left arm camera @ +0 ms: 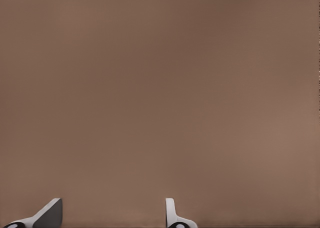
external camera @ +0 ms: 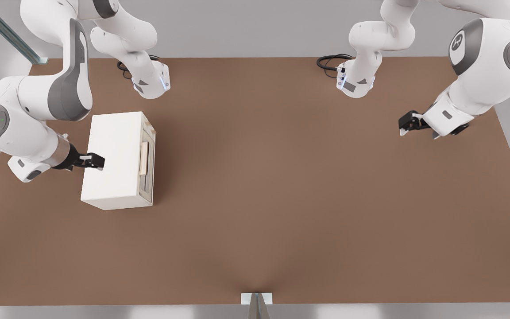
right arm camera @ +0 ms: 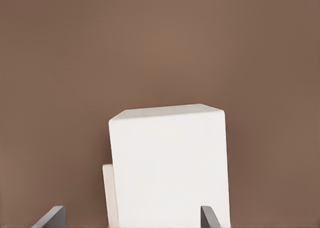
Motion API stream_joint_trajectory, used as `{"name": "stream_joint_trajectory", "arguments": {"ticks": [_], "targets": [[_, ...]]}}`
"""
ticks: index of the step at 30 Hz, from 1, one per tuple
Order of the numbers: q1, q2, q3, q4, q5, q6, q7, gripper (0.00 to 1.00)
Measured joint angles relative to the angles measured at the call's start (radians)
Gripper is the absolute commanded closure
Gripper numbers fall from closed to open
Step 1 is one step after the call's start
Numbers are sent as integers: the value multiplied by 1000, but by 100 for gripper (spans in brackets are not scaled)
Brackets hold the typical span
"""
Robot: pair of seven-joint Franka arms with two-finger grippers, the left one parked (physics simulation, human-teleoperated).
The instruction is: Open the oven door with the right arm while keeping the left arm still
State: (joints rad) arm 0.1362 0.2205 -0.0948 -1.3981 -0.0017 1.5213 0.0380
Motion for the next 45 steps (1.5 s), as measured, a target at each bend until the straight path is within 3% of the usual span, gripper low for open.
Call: {"name": "stream_joint_trajectory", "arguments": {"ticks": [3, 4, 5, 8, 10, 17, 29, 45], "targets": [[-4, 6, 11, -31, 1, -11, 4, 0], [-2, 26, 36, -71, -2, -17, 7, 55], [30, 55, 52, -86, -10, -25, 11, 79], [261, 232, 68, 39, -171, -106, 40, 79], [361, 262, 72, 37, -280, -161, 78, 79], [434, 280, 131, -38, -560, -312, 263, 79], [441, 330, 95, -152, -606, -301, 495, 79], [426, 323, 72, -259, -635, -216, 580, 79]]}}
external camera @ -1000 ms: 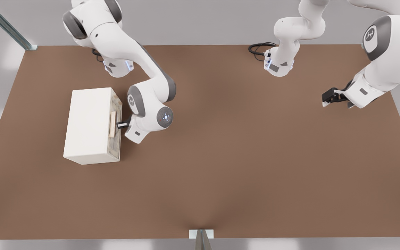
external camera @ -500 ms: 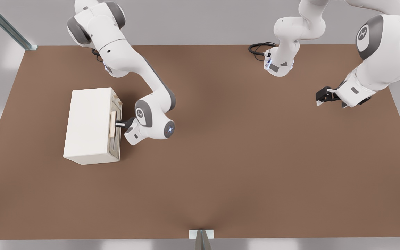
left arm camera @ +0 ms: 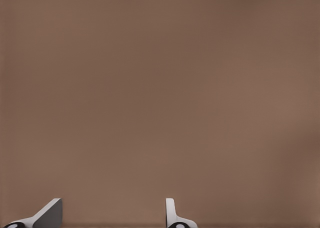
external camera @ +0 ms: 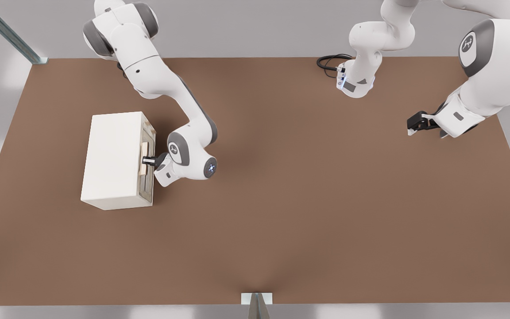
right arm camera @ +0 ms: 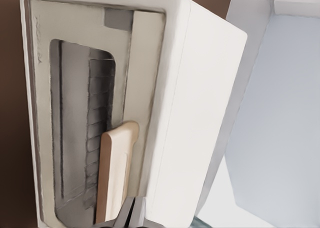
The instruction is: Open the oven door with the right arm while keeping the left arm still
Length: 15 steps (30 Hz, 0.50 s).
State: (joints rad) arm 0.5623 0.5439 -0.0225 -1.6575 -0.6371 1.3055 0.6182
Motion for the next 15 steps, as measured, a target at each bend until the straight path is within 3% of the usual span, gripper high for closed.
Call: {"name": "stream_joint_trajectory", "arguments": {"ticks": [15], "targets": [[1, 16, 0, -20, -1, 10, 35, 79]]}}
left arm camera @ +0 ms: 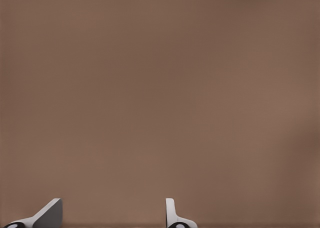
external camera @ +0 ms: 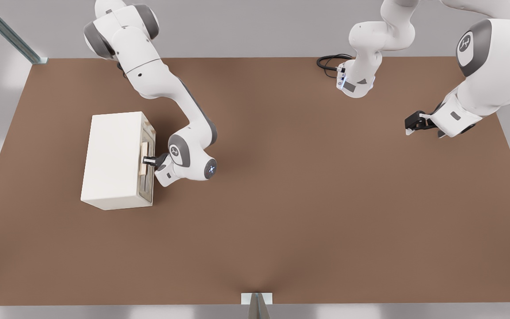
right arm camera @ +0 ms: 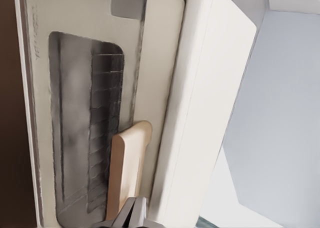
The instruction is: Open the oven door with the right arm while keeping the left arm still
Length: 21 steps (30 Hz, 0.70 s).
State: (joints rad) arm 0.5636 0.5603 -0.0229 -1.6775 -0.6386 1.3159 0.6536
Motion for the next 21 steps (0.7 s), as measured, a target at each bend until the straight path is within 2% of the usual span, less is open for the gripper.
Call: {"name": "stream_joint_trajectory", "arguments": {"ticks": [6, 9, 11, 12, 14, 16, 21], "targets": [[12, 7, 5, 72, 23, 1, 10, 79], [-29, -6, 8, 238, 130, 1, 12, 79], [-154, -86, 8, 300, 252, 14, -8, 78], [-222, -142, 8, 309, 310, 25, -30, 0], [-349, -240, -31, 312, 469, 57, -82, 0], [-401, -288, -60, 315, 575, 92, -129, 0], [-402, -311, -84, 322, 669, 153, -223, 0]]}}
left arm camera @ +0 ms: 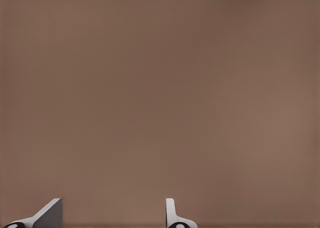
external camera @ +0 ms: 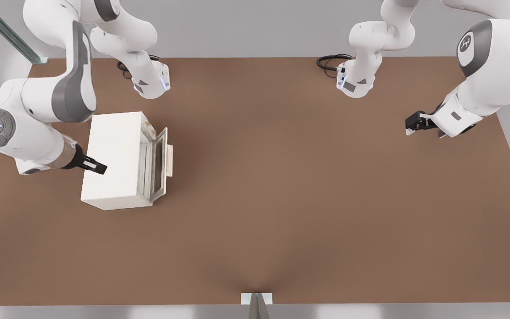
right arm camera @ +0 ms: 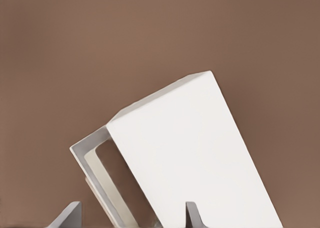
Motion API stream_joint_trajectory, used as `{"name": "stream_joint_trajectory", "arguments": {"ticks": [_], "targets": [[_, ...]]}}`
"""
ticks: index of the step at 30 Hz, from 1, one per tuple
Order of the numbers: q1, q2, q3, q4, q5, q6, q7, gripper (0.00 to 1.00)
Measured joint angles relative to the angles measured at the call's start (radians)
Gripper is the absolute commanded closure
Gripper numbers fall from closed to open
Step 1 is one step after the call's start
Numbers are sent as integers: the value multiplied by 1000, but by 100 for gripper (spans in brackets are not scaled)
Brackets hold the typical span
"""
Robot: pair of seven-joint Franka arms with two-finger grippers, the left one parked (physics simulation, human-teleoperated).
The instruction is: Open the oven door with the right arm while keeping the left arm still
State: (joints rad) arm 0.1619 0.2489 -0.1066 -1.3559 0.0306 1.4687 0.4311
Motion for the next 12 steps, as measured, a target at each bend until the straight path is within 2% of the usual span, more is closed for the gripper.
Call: {"name": "stream_joint_trajectory", "arguments": {"ticks": [12], "targets": [[1, 2, -4, -3, 37, 50, -141, 0]]}}
